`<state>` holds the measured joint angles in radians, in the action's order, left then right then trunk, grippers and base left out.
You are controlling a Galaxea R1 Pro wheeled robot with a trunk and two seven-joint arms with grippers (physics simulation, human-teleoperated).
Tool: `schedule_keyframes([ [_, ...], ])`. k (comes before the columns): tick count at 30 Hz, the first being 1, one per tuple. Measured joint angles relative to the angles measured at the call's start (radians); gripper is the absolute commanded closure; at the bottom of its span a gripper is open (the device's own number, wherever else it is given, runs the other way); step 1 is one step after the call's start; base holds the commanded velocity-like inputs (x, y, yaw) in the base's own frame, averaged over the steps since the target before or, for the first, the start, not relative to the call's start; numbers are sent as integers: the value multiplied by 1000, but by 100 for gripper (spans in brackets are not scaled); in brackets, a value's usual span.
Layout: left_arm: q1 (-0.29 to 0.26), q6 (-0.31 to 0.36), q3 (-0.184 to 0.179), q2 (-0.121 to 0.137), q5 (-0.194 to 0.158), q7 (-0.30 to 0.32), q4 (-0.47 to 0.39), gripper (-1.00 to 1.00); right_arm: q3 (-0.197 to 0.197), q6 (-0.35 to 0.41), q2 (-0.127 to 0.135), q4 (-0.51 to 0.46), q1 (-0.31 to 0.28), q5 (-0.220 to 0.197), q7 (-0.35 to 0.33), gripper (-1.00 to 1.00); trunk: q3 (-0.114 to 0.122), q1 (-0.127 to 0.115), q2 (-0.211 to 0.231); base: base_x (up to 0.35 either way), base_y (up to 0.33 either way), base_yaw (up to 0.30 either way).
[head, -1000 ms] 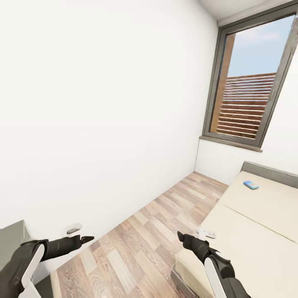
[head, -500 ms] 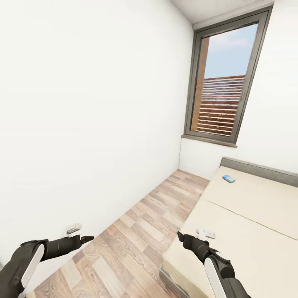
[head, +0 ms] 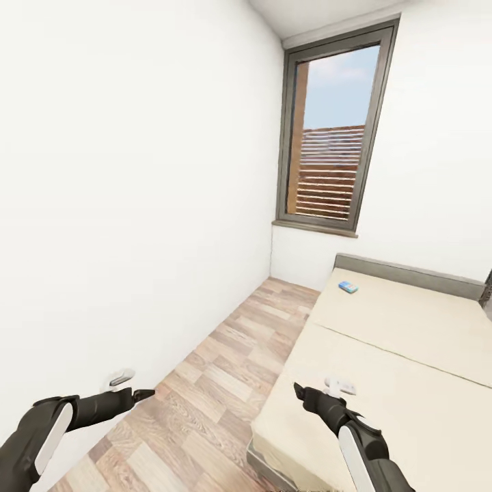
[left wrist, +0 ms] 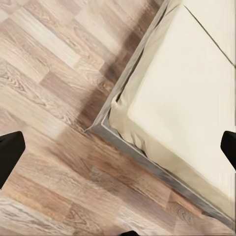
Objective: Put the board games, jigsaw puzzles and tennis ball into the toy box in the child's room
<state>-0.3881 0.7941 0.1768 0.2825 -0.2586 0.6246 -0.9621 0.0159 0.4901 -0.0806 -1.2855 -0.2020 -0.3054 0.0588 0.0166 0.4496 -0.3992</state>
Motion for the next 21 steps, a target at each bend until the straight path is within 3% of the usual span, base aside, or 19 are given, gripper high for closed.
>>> schedule_keyframes([
  [13, 0, 8, 10, 0, -5, 0, 0, -100, 0, 0, 1, 4, 0, 0, 0, -100, -10, 0, 0, 3, 2, -262],
  [21, 0, 12, 57, 0, -5, 1, 0, -100, 1, -3, 2, 4, 0, 0, 0, -100, -18, 0, 0, 0, 0, -203],
])
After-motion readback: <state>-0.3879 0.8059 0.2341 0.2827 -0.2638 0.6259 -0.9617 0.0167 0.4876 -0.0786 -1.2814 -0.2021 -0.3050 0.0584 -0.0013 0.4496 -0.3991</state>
